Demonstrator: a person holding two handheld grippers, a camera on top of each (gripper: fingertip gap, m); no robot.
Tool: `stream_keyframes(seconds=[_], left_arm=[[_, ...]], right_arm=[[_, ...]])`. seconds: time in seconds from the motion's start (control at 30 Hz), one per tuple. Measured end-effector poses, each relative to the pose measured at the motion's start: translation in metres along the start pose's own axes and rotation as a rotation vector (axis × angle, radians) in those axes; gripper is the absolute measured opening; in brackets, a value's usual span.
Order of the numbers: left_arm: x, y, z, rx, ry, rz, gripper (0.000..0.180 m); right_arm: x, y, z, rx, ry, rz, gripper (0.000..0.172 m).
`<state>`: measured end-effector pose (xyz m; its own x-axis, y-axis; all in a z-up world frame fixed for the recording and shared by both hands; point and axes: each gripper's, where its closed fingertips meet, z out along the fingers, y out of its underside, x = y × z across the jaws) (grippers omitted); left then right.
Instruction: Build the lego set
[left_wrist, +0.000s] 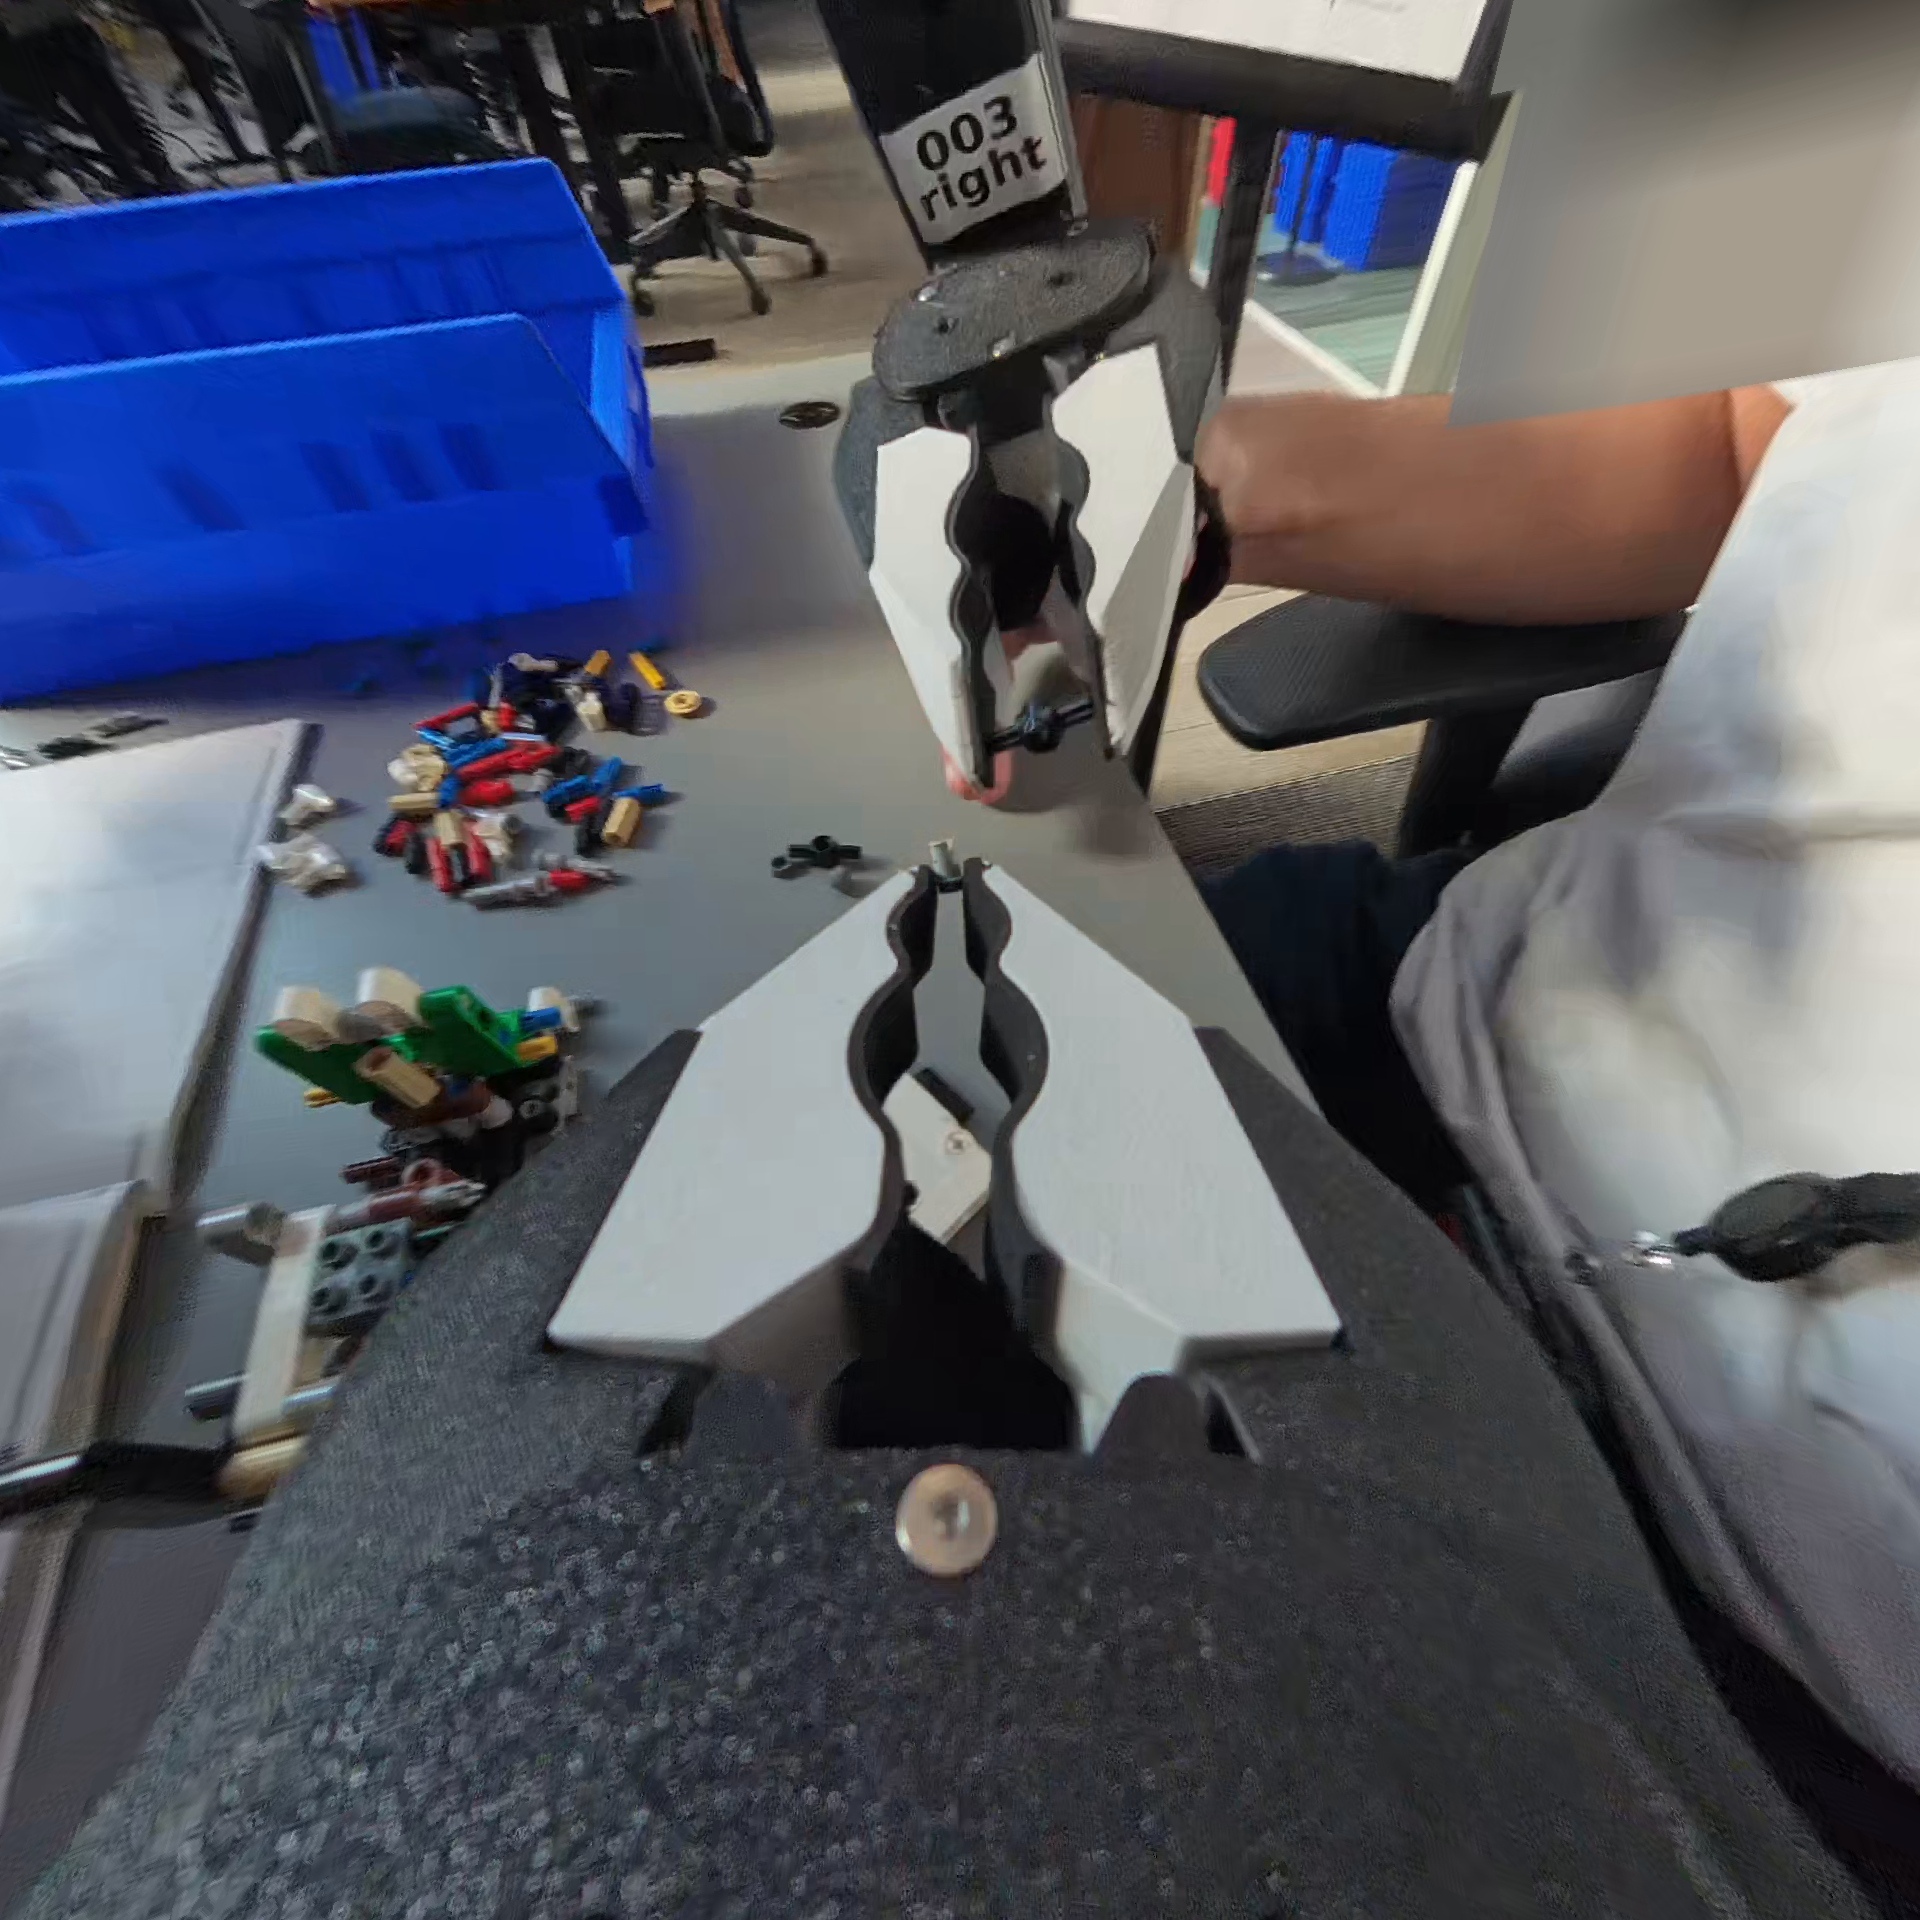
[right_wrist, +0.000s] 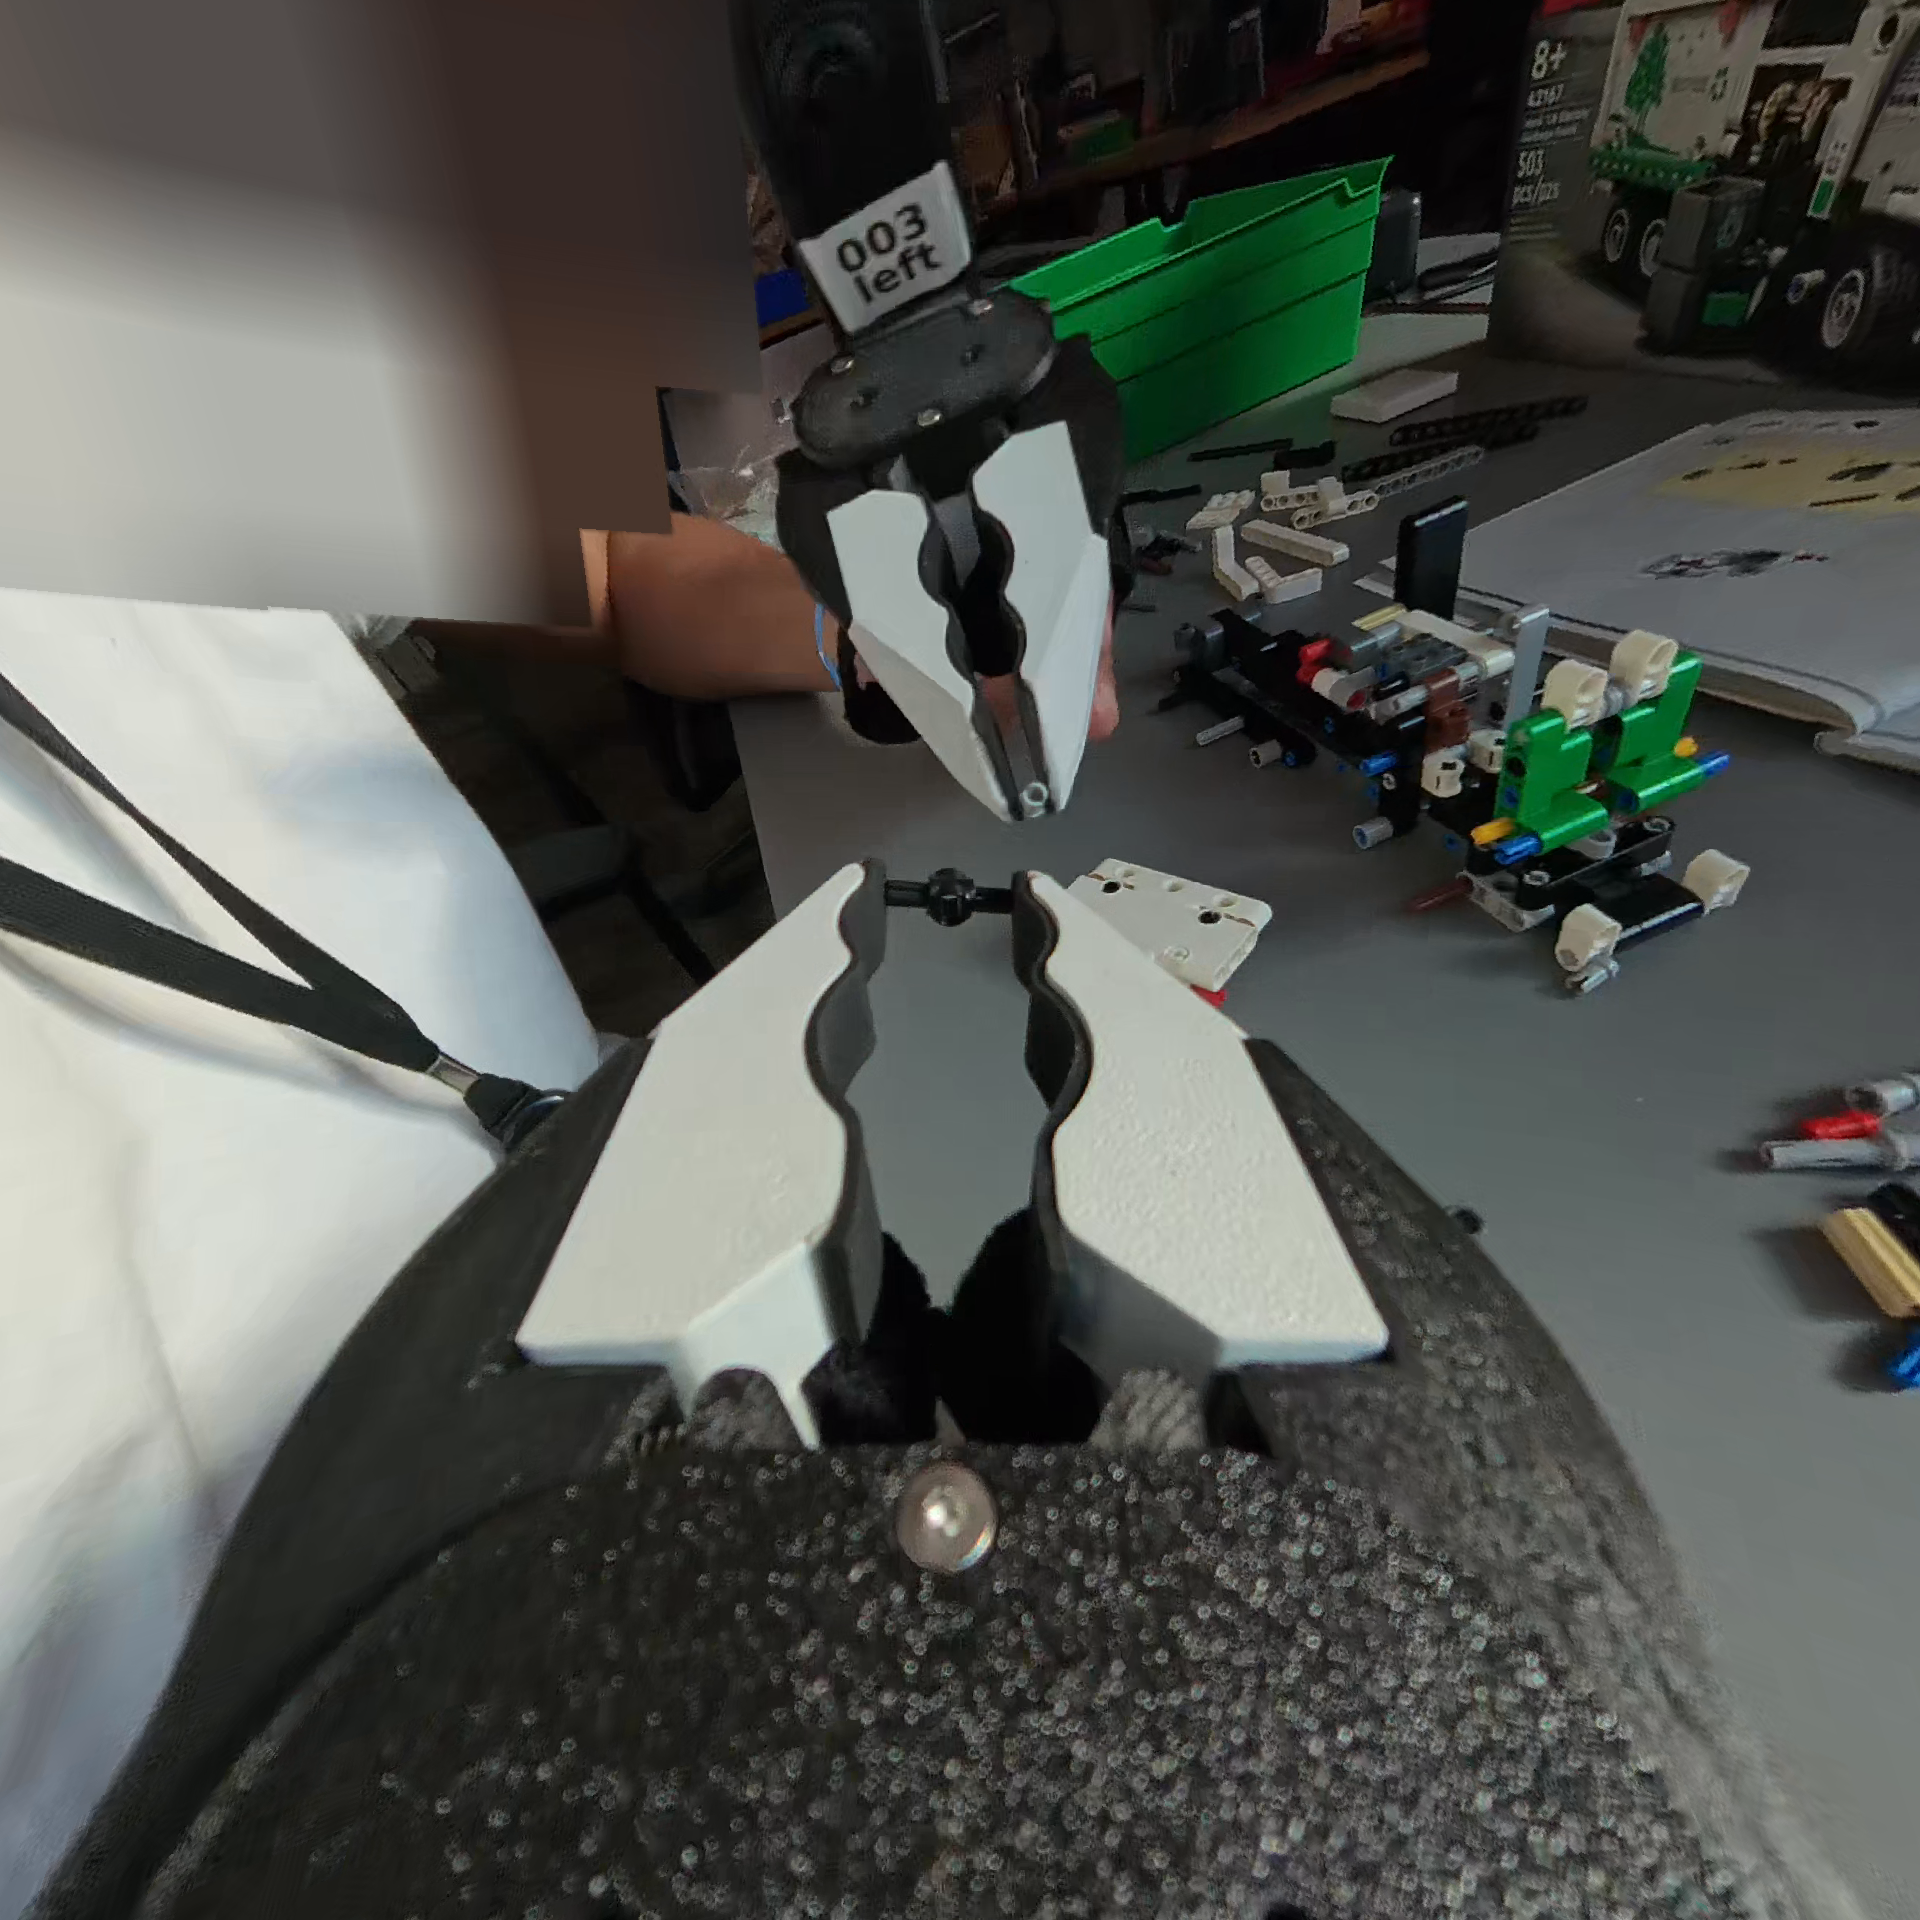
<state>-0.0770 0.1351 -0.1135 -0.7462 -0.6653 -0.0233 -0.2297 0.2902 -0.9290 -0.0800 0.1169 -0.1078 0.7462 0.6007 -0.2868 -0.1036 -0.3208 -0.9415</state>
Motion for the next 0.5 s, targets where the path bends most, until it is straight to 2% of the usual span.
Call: stream_keyframes(seconds=[0.07, 0.13, 0.23, 0.37, 0.5], left_arm=[[-0.010, 0.001, -0.003, -0.019, -0.174, 0.179, 0.002], [-0.014, 0.002, -0.002, -0.047, -0.284, 0.297, 0.002], [-0.018, 0.008, 0.002, -0.130, -0.438, 0.494, 0.002], [-0.019, 0.000, -0.001, -0.186, -0.639, 0.733, 0.003], [-0.007, -0.003, 0.003, -0.216, -0.690, 0.874, 0.003]], right_arm=[[0.002, -0.003, 0.001, 0.045, 0.016, 0.117, 0.022], [0.010, -0.009, 0.000, 0.108, 0.065, 0.189, 0.022], [0.016, -0.009, -0.002, 0.134, 0.103, 0.221, 0.023], [0.016, -0.007, 0.000, 0.169, 0.134, 0.250, 0.022], [0.016, -0.005, 0.004, 0.170, 0.225, 0.156, 0.022]])
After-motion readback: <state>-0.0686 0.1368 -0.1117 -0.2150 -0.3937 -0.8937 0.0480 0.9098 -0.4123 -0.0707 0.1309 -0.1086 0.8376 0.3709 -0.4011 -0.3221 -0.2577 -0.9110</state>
